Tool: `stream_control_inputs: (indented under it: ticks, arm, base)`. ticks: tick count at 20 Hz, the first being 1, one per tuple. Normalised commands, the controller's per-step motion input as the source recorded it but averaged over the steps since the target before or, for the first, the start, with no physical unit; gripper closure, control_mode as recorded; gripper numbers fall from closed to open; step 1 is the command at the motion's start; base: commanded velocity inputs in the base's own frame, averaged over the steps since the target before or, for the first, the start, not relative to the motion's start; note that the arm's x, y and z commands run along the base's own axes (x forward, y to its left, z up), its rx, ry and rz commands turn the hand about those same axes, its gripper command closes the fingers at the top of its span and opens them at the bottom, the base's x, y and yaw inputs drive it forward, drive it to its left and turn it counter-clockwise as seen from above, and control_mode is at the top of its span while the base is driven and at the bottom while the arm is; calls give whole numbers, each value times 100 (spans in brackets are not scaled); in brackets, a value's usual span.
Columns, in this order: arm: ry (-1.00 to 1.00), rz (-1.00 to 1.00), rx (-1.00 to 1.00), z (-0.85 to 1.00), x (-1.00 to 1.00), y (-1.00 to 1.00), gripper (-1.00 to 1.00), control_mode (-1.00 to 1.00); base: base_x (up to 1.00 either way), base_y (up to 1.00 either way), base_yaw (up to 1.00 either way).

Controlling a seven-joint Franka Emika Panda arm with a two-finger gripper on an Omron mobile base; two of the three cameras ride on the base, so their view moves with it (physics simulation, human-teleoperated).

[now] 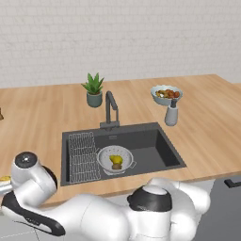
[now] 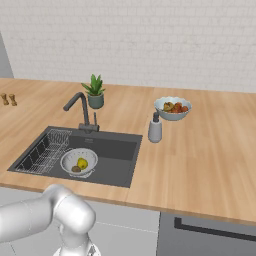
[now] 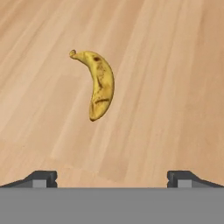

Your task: Put the colander in the sink, put the kiwi, pear, banana in the colander, and turn on the sink faucet and pour water over the colander.

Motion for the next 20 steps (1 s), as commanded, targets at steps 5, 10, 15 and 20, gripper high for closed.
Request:
stream_control_inputs:
  ticks: [5,10,15,20]
  arm:
    - [0,0,-2,-20,27,12,-100,-100]
    - [0,0,-4,-15,30,12,-100,-100]
    - [3,0,-2,-17,33,22,-100,-100]
    - [1,0,0,-19,25,27,-100,-100]
  base:
    - [0,0,0]
    - [0,0,0]
    - [0,0,0]
    - [0,0,0]
